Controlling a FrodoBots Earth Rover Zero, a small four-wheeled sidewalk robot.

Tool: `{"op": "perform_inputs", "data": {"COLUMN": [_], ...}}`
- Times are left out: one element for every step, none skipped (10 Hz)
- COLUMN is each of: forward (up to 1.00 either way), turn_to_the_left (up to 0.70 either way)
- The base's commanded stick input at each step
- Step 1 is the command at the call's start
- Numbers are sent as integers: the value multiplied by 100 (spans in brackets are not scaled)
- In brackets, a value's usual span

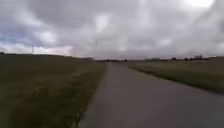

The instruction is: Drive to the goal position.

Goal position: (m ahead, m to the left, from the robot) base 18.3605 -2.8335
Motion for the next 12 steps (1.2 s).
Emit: {"op": "perform_inputs", "data": {"forward": [100,100,100,100,100,100,100,100,100,100,100,100], "turn_to_the_left": [0,0,0,0,0,0,0,0,0,0,0,-6]}}
